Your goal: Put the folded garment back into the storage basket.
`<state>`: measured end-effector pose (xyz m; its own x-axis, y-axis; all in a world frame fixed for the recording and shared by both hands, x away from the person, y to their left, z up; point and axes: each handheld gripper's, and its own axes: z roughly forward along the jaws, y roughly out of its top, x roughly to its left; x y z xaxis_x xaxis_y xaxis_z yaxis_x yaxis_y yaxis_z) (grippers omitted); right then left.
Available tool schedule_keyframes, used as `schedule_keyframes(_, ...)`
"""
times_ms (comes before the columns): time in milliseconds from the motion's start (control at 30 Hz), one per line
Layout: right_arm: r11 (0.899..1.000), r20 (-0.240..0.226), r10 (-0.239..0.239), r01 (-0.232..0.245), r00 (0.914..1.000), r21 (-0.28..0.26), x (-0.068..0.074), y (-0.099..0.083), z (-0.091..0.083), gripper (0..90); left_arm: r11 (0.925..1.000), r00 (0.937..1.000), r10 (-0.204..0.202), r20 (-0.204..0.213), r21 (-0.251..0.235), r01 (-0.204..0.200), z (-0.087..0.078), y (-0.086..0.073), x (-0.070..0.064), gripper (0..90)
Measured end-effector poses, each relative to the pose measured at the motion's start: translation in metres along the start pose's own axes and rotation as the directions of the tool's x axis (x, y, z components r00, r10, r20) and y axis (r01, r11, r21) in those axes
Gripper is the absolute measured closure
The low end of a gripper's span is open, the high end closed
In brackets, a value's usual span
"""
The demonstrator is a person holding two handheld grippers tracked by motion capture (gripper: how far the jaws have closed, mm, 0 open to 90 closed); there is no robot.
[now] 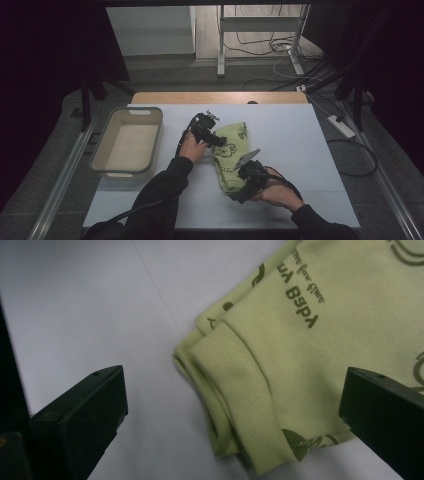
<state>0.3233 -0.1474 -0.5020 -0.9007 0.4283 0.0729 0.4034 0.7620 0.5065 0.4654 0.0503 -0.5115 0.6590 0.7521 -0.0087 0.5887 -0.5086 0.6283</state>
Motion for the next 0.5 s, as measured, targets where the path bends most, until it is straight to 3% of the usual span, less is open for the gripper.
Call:
schedule_keyframes(333, 0.997, 0.046, -0.052, 0.049, 0.9976, 0.065, -0.001, -0.002, 0.018, 0.0, 0.9987, 0.9989, -0.019, 0.043, 0.048, 0.017, 0.010, -0.005, 0.000, 0.0)
schedule_keyframes(500, 0.994, 0.062, -0.076, 0.071, 0.9952, 0.077, 0.000, -0.002, 0.021, 0.1, 0.9963, 0.9954, -0.037, 0.089, 0.080, 0.030, 0.014, -0.008, 0.002, 0.0)
